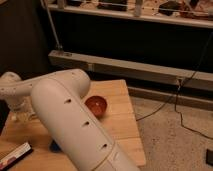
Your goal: Place the bottle in the ceramic bowl
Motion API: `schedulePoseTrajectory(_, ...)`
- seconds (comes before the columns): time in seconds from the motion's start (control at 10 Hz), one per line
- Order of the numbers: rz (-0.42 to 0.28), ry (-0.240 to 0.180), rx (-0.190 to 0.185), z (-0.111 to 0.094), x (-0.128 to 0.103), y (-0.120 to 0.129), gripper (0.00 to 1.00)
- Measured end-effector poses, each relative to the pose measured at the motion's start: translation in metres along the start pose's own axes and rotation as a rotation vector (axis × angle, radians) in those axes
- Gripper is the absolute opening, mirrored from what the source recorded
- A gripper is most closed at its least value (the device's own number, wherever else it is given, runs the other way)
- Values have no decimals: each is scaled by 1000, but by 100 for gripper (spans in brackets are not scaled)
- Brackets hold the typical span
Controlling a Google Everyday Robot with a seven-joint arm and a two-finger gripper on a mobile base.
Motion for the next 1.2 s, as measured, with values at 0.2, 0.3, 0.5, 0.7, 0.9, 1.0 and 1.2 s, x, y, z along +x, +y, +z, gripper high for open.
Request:
schedulePoseTrajectory(0.2, 12, 2, 14, 3, -2, -8, 65)
schedulePoseTrajectory(0.3, 19, 3, 21, 4, -2, -13, 65)
schedulePoseTrajectory(0.5, 36, 6, 39, 5, -2, -24, 65)
schedulePoseTrajectory(0.7, 46, 9, 39, 8, -1, -28, 65)
schedulePoseTrajectory(0.9, 54, 22, 16, 16, 2, -24, 65)
schedulePoseTrajectory(1.0, 58, 34, 4, 20, 5, -23, 65)
schedulePoseTrajectory(1.2, 64, 44, -1, 25, 7, -23, 65)
